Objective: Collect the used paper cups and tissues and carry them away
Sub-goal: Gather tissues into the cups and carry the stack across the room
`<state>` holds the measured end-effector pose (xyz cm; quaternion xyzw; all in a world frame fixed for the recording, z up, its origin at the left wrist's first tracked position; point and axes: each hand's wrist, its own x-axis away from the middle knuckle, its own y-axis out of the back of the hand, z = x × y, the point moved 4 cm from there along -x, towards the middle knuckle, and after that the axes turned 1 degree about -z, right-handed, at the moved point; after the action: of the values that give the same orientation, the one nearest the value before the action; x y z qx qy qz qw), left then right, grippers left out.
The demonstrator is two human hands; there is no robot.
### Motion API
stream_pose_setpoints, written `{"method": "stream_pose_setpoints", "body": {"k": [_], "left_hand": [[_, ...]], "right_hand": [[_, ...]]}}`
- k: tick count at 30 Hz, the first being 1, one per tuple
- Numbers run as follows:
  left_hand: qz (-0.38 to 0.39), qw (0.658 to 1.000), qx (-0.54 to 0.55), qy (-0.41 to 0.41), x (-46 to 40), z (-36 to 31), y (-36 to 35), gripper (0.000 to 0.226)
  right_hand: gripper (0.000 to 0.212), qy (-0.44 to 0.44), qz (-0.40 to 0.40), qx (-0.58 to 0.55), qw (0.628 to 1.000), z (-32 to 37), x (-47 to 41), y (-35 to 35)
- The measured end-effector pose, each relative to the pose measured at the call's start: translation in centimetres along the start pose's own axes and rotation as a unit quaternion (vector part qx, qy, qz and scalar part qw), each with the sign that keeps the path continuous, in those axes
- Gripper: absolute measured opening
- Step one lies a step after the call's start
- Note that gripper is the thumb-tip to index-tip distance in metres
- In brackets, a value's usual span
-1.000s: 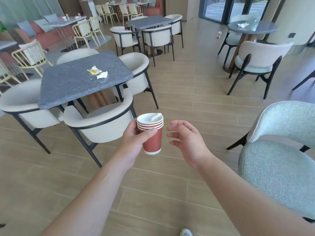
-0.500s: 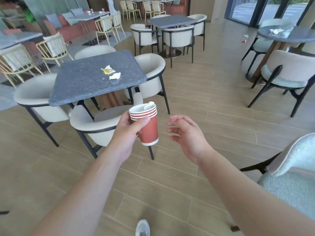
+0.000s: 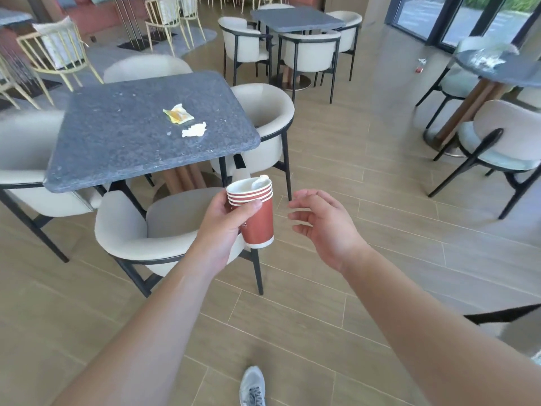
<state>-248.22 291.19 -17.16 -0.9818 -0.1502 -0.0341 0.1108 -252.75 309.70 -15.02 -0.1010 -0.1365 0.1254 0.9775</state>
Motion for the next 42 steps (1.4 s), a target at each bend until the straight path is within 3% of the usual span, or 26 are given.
{"method": "stream_pose_setpoints", "body": {"k": [8,11,16,21,25,34,42], "left_hand": [[0.019,0.999,-0.009,-0.03,-9.2,-2.7,2.8,0.075],[0.019,0.999,-0.013,-0.037,-11.6,-3.0,3.0,0.065],[0.003,1.0,-0.016,-0.02,-15.4,-2.0,2.1,0.07],[-0.019,0.999,-0.023,-0.014,-20.3,-1.7,-0.3,0.064],[-0.057,0.998,-0.029,-0.017,-24.9,-2.3,-3.7,0.071],[-0.108,0.992,-0.036,-0.047,-34.1,-4.5,-13.5,0.057],[-0.149,0.986,-0.024,-0.066,-38.5,-4.7,-13.9,0.045]], "right_hand": [[0.027,0.003,-0.005,-0.004,1.0,1.5,-7.6,-3.7],[0.028,0.006,-0.006,-0.004,1.0,2.2,-10.3,-3.7],[0.025,-0.003,0.004,-0.007,1.0,2.9,-14.8,-2.6],[0.028,-0.013,0.029,-0.009,0.999,3.9,-20.6,-0.6],[0.029,-0.02,0.064,-0.015,0.998,6.2,-26.2,1.6],[0.03,-0.028,0.112,0.002,0.993,12.6,-36.7,8.5],[0.026,-0.035,0.139,-0.009,0.99,14.3,-42.9,8.5]]}}
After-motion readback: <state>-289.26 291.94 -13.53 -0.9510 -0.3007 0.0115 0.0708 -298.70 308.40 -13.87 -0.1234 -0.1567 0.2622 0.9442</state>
